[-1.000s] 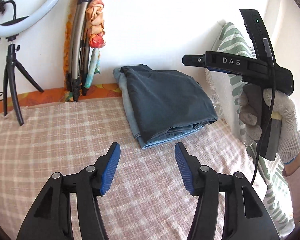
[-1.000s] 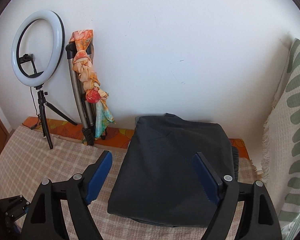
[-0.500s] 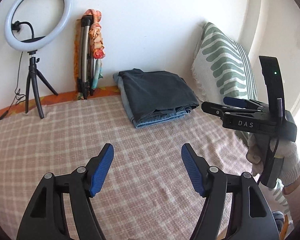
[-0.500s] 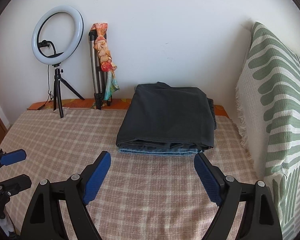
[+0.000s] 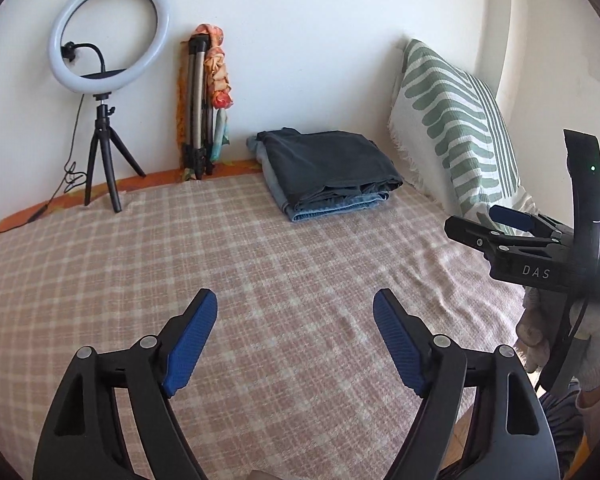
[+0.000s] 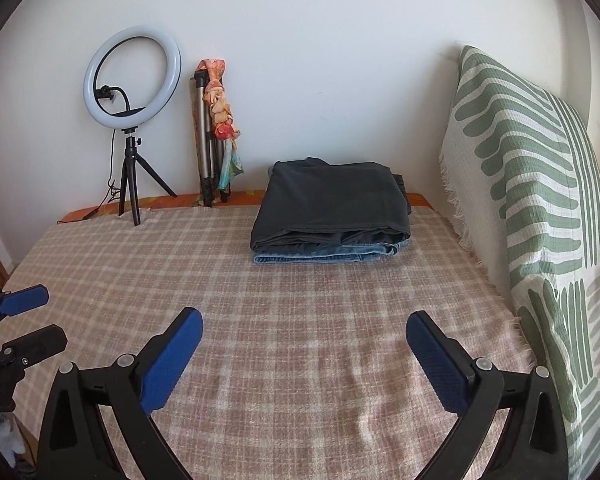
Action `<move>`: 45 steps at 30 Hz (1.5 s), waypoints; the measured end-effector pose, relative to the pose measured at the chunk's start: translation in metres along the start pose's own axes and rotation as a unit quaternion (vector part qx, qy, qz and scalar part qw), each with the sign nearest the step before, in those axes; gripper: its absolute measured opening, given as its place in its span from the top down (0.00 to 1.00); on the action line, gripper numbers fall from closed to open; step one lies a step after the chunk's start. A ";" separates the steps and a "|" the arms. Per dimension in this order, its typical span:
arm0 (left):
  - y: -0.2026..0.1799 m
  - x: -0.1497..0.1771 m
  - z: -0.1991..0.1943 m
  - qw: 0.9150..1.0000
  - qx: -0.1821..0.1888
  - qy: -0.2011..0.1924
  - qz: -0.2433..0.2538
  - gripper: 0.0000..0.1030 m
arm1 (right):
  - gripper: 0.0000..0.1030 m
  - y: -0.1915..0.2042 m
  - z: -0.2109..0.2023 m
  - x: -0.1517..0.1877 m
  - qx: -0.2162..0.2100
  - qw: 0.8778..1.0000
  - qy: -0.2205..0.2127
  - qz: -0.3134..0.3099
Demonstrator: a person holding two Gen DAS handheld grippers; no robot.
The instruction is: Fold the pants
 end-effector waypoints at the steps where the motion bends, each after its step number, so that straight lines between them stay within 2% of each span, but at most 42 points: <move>1: 0.002 0.003 -0.001 1.000 -0.004 -0.002 0.000 0.21 | 0.00 0.002 -0.001 0.003 0.001 1.000 -0.001 0.001; 8: 0.014 0.010 0.005 0.999 -0.051 -0.016 0.011 0.21 | 0.00 0.009 0.011 0.017 0.002 1.000 0.001 0.008; 12: 0.023 0.012 0.008 0.997 -0.070 -0.012 0.006 0.21 | 0.00 0.011 0.016 0.024 0.025 1.000 -0.002 -0.001; 17: 0.031 0.015 0.010 0.995 -0.100 -0.008 0.006 0.21 | 0.00 0.012 0.017 0.029 0.020 1.000 0.000 0.010; 20: 0.034 0.017 0.010 0.993 -0.116 -0.013 0.006 0.16 | 0.00 0.012 0.016 0.029 0.014 1.000 -0.001 0.012; 27: 0.037 0.025 0.016 0.994 -0.105 0.016 -0.007 0.16 | 0.00 0.013 0.013 0.026 0.022 1.000 -0.012 0.013; 45: 0.031 0.029 0.014 0.994 -0.105 0.008 0.008 0.16 | 0.00 0.015 0.010 0.024 0.027 0.999 -0.021 0.012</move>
Point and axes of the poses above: each gripper's, at about its wrist camera, not at the fingertips, and z roughly the way its jaws point, y to its left, x to its underside, the point moved 2 cm from there along z, roughly the way its jaws point, and after that the axes turned 11 degrees about -z, right-handed, at the moved point
